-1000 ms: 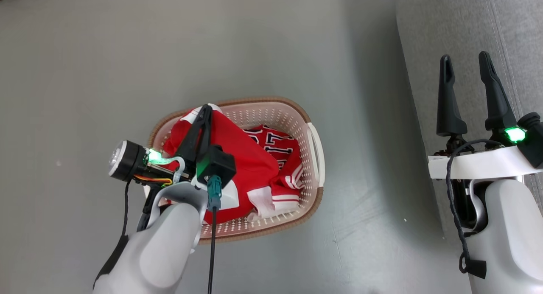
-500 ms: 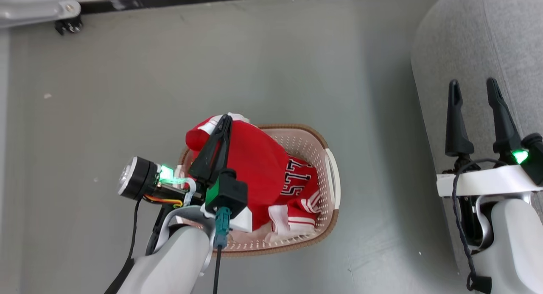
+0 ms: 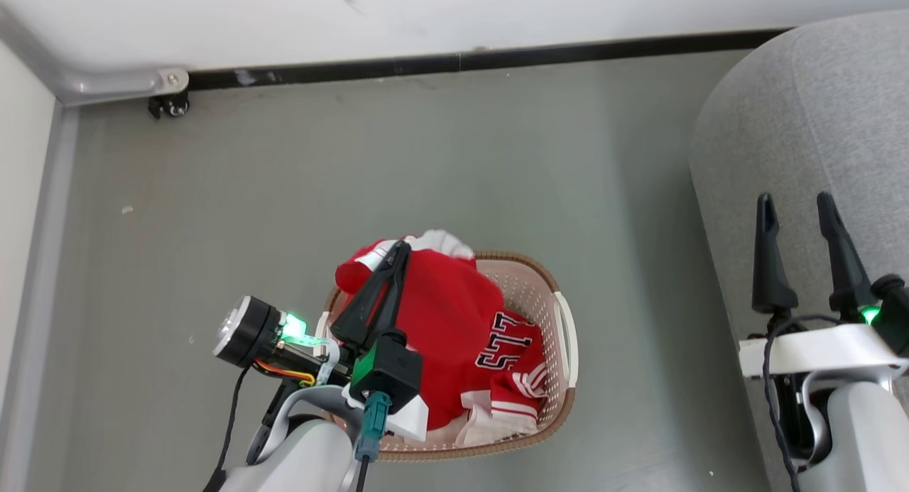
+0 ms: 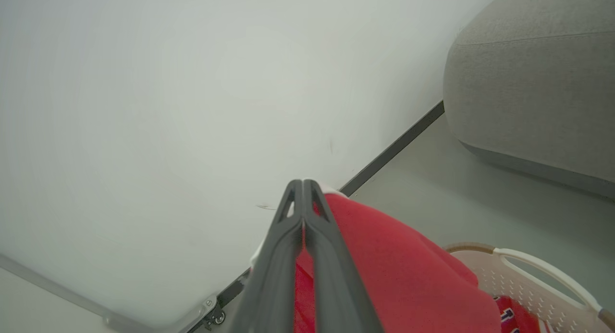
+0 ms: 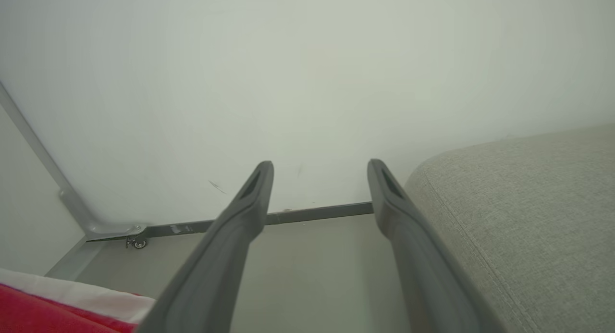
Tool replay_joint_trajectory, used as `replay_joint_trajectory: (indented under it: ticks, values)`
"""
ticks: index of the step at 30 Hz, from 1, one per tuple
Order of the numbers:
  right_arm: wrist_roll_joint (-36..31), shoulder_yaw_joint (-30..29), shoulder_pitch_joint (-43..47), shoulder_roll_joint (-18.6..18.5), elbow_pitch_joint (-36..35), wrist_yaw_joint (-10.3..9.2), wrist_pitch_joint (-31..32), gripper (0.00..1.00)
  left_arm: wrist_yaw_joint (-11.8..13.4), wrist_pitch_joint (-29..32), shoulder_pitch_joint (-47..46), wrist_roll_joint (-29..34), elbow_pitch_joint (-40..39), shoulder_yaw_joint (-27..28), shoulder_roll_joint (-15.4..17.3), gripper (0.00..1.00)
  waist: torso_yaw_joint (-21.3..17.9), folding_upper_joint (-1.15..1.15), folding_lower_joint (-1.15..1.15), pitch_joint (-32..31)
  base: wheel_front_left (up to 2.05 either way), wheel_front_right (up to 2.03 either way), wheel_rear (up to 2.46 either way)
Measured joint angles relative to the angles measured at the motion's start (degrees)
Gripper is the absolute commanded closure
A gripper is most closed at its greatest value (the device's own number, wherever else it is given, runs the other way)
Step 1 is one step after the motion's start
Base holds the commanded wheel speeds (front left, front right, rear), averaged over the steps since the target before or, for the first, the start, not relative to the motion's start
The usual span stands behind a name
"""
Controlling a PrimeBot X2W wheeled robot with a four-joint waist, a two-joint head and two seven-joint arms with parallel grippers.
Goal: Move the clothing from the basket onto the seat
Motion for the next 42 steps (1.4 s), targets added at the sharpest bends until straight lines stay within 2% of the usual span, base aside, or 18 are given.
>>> replay_joint_trajectory:
  ticks: [7,8,10,13,16,17,18,22,24,26,27,28,30,42]
  values:
    - [0.09,0.51,2.07,0.04,0.37,0.00,0.00,0.00,-1.51,0.00,0.53,-0.55,-0.01,-0.63,-0.02,1.00,-0.98,0.00,0.00,-2.17,0.00,0.00,0.00]
    - [0.10,0.67,2.30,0.05,0.37,0.00,0.00,0.00,-1.58,0.00,0.70,-0.57,-0.12,-0.67,-0.01,0.96,-1.26,0.00,0.00,-2.33,0.00,0.00,0.00]
    - [0.10,0.98,2.52,0.07,0.37,0.00,0.00,0.00,-1.59,0.01,0.96,-0.60,-0.24,-0.74,-0.01,0.95,-1.79,0.00,0.00,-2.54,0.00,0.00,0.00]
    - [0.20,1.30,2.52,0.07,0.23,0.00,0.00,0.00,-1.68,0.01,0.97,-0.66,-0.86,-0.74,0.00,1.00,-2.49,0.00,0.00,-2.57,0.00,0.00,0.00]
    - [0.21,0.60,2.58,0.11,-0.03,0.00,0.00,0.00,-2.25,0.01,0.96,-0.86,-1.11,-0.99,-0.05,0.98,-2.73,0.00,0.00,-2.44,0.00,0.00,0.00]
    - [0.21,0.43,2.63,0.10,-0.11,0.00,0.00,0.00,-2.25,0.01,0.96,-0.86,-1.32,-0.98,-0.01,0.93,-2.73,0.00,0.00,-2.44,0.00,0.00,0.00]
    - [0.21,0.35,2.70,0.11,-0.20,0.00,0.00,0.00,-2.24,0.01,0.96,-0.86,-1.57,-0.96,0.03,0.84,-2.73,0.00,0.00,-2.44,0.00,0.00,0.00]
    - [0.21,0.20,2.81,0.12,-0.40,0.00,0.00,0.00,-2.22,0.01,0.96,-0.86,-2.00,-0.89,0.02,0.68,-2.66,0.00,0.00,-2.42,0.00,0.00,0.00]
    - [0.21,0.13,2.85,0.12,-0.52,0.00,0.00,0.00,-2.13,0.01,0.98,-0.94,-2.49,-0.60,0.18,0.54,-2.53,0.00,0.00,-2.42,0.00,0.00,0.00]
    - [0.21,0.12,3.08,0.12,-0.74,0.00,0.00,0.00,-1.91,0.01,1.00,-1.38,-2.87,-0.09,0.29,0.47,-2.38,0.00,0.00,-2.47,0.00,0.00,0.00]
    - [0.21,0.10,3.31,0.12,-0.80,0.00,0.00,0.00,-1.88,0.01,1.03,-1.67,-3.10,0.14,0.30,0.24,-2.29,0.00,0.00,-2.50,0.00,0.00,0.00]
    - [0.21,0.08,3.47,0.13,-0.81,0.00,0.00,0.00,-1.77,0.01,1.08,-1.90,-3.44,0.36,0.30,0.14,-2.20,0.00,0.00,-2.54,0.00,0.00,0.00]
    - [0.20,0.03,3.49,0.13,-0.96,0.00,0.00,0.00,-1.29,0.01,1.12,-2.02,-3.86,0.73,0.14,0.02,-2.01,0.00,0.00,-2.64,0.00,0.00,0.00]
    - [-0.43,-0.10,3.50,0.14,-1.25,0.00,0.00,0.00,1.72,0.01,3.47,-6.92,-8.90,5.54,-0.29,0.00,-0.90,0.00,0.00,-3.77,0.00,0.00,0.00]
